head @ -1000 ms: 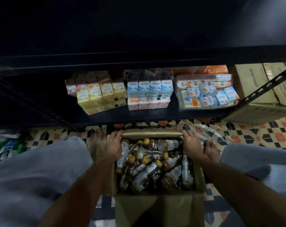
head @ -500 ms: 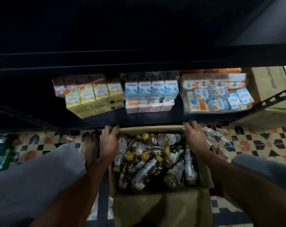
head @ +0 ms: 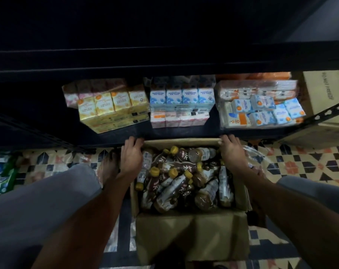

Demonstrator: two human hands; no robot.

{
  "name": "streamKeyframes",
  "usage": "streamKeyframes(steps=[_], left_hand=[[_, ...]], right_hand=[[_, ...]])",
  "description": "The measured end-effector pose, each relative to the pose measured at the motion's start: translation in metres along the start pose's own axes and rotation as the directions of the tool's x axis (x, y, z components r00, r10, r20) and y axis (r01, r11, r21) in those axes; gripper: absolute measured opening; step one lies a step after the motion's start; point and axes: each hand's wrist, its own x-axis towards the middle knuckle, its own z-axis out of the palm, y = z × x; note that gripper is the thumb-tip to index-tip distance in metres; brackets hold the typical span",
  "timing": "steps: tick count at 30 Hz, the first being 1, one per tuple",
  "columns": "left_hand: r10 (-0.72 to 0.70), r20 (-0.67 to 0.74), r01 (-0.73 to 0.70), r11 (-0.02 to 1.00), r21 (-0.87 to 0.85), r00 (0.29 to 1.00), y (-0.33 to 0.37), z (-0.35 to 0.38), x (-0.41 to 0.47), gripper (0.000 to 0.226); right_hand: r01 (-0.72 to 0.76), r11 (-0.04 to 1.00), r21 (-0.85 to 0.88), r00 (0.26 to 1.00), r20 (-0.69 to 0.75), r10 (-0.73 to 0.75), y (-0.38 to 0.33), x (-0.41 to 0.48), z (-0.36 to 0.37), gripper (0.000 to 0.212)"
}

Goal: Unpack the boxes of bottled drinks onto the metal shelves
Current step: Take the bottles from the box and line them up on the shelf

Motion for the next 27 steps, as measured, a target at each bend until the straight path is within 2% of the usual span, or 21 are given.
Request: streamKeyframes(steps=[3,6,11,14,16,18,19,20,21,23,25,27], left_hand=[[0.004,0.017,-0.005,0.998,0.056,1.0,0.005,-0.008,-0.004,0.033],[-0.038,0.072,0.035,0.999,0.037,0.997,0.012,-0.019,-0.003,0.03],[-0.103,0.175,0.127,0.983,-0.132,0.979,0.023,-0.029,-0.015,0.041],[-0.107,0.223,0.164,0.953,-0.256,0.969,0.032,-0.041,-0.028,0.033],[-0.111,0.358,0.231,0.922,-0.312,0.927,0.043,-0.051,-0.041,0.03],[-0.058,0.577,0.271,0.918,-0.291,0.815,0.052,-0.058,-0.057,0.036],[-0.024,0.656,0.254,0.932,-0.258,0.755,0.055,-0.059,-0.063,0.048],[-0.004,0.688,0.224,0.947,-0.232,0.726,0.057,-0.06,-0.07,0.061],[0.003,0.68,0.201,0.954,-0.22,0.733,0.057,-0.06,-0.074,0.068],[0.003,0.614,0.181,0.954,-0.237,0.789,0.057,-0.062,-0.078,0.066],[0.011,0.574,0.158,0.957,-0.244,0.819,0.053,-0.064,-0.082,0.062],[-0.012,0.594,0.184,0.956,-0.23,0.804,0.05,-0.063,-0.084,0.061]], right_hand=[[-0.02,1.0,0.015,0.999,-0.032,0.021,-0.007,-0.007,-0.005,0.033],[-0.076,0.997,0.005,0.997,-0.003,0.076,-0.013,-0.011,-0.01,0.04],[-0.199,0.98,0.017,0.979,0.052,0.198,-0.041,-0.03,-0.017,0.053],[-0.238,0.962,0.133,0.971,0.064,0.232,-0.062,-0.047,-0.021,0.043],[-0.203,0.948,0.247,0.978,0.092,0.186,-0.081,-0.064,-0.026,0.027],[-0.198,0.928,0.315,0.978,0.122,0.167,-0.105,-0.088,-0.03,0.017],[-0.242,0.907,0.344,0.969,0.14,0.205,-0.116,-0.098,-0.029,0.017],[-0.312,0.868,0.386,0.949,0.177,0.262,-0.125,-0.106,-0.025,0.026],[-0.396,0.811,0.43,0.916,0.241,0.319,-0.134,-0.113,-0.022,0.043],[-0.544,0.699,0.464,0.835,0.378,0.4,-0.145,-0.121,-0.01,0.08],[-0.618,0.653,0.438,0.774,0.484,0.408,-0.153,-0.122,-0.003,0.101],[-0.656,0.634,0.411,0.731,0.554,0.398,-0.158,-0.118,0.002,0.115]])
